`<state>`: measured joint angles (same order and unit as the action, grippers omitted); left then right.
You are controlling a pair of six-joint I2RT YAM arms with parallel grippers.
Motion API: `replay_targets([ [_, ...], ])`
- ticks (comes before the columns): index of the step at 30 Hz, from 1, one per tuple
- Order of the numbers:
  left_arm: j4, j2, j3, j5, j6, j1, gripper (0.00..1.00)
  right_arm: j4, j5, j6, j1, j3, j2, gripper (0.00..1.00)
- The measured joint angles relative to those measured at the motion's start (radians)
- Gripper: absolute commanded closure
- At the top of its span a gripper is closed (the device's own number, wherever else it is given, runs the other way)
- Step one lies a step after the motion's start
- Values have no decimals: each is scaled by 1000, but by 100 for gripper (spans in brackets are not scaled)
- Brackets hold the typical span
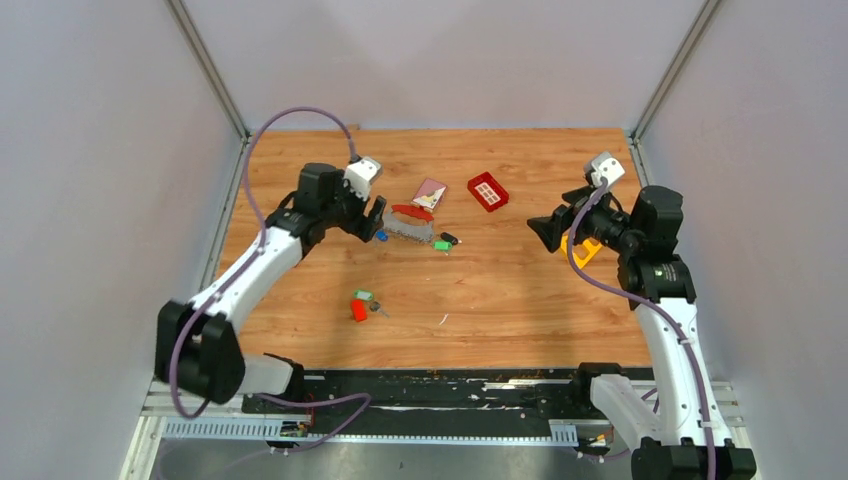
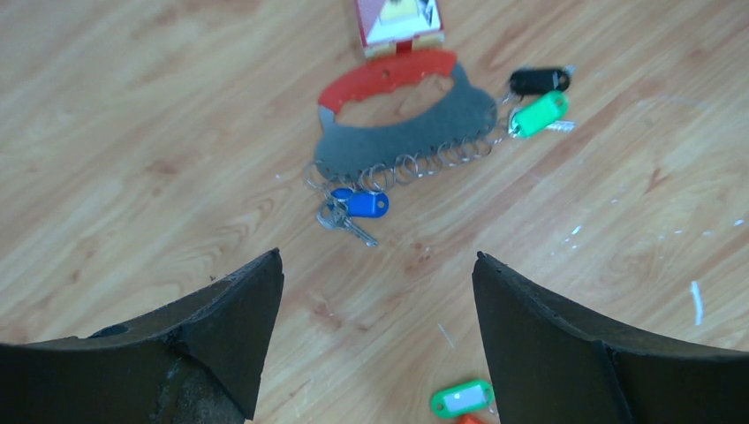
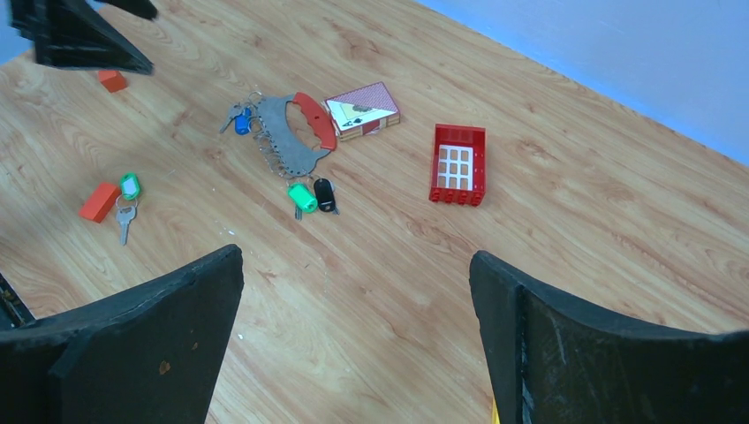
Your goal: Put the keys on the keyring
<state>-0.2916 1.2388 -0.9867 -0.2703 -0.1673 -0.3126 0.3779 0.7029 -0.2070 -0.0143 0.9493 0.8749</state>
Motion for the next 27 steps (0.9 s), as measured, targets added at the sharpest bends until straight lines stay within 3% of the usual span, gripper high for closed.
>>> replay_targets([
  [6,-51,318,-124,37,-2,-27,38,-12,2,-3,0,-27,2,0],
  [10,-72,464,-227,50,6,-58,42,-21,2,-5,0,-34,6,0],
  [18,-85,663,-414,84,11,-146,51,-24,4,-13,0,-34,25,0],
  [27,-122,742,-450,124,32,-157,60,-24,16,-22,0,-35,35,0],
])
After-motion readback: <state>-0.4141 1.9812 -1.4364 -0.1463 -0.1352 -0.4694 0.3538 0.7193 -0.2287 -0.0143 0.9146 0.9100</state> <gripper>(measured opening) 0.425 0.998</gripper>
